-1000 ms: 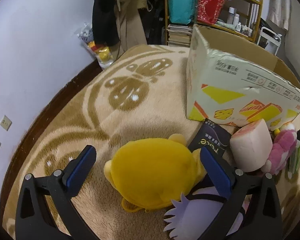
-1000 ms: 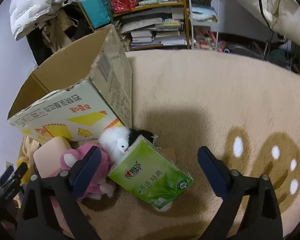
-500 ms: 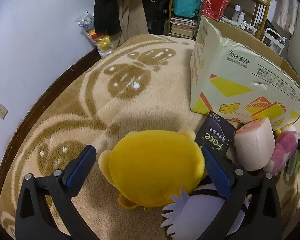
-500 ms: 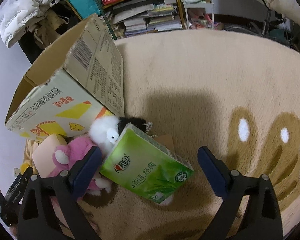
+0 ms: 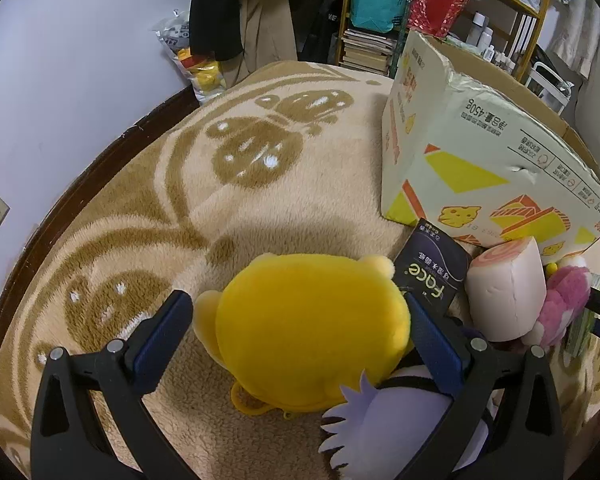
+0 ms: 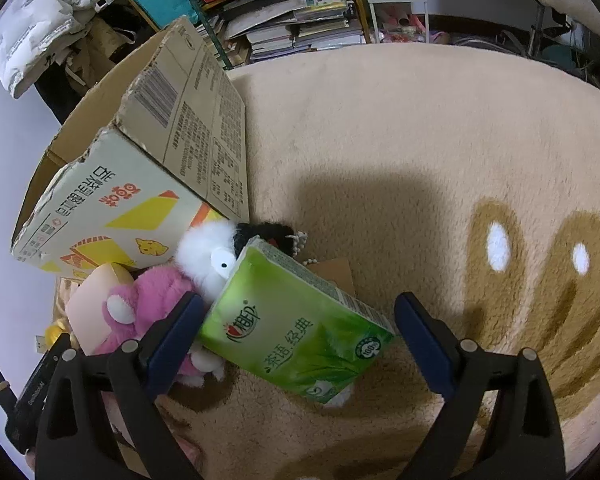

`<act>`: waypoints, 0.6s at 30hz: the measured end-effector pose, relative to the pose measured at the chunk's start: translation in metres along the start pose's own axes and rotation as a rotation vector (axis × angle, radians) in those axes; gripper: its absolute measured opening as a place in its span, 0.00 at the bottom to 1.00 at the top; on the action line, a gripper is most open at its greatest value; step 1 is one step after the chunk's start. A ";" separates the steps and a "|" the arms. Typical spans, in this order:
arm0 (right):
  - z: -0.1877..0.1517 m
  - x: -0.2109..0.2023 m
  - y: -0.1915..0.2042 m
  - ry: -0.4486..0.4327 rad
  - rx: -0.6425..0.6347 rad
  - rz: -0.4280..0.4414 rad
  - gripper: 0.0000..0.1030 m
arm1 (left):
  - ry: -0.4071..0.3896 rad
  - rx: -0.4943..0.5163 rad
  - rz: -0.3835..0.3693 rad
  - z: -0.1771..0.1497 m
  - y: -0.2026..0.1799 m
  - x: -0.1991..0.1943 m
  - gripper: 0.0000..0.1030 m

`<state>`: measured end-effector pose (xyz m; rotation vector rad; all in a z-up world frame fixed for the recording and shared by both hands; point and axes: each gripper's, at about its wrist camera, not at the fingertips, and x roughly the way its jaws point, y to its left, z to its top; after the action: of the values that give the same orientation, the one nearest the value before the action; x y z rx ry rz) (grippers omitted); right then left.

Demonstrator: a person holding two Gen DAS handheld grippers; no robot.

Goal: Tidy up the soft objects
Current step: 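Move the left tool to the yellow dog plush while the right tool approaches the green tissue pack, then close the left tool on the yellow plush while the right tool grasps the green tissue pack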

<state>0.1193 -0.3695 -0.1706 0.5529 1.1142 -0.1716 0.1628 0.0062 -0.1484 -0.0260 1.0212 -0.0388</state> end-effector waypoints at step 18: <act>0.000 0.000 0.001 -0.002 0.003 0.021 0.92 | 0.004 -0.008 -0.037 -0.004 -0.003 -0.002 0.84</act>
<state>0.1196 -0.3681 -0.1702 0.5671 1.1060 -0.1558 0.1588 0.0034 -0.1489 -0.0525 1.0246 -0.0687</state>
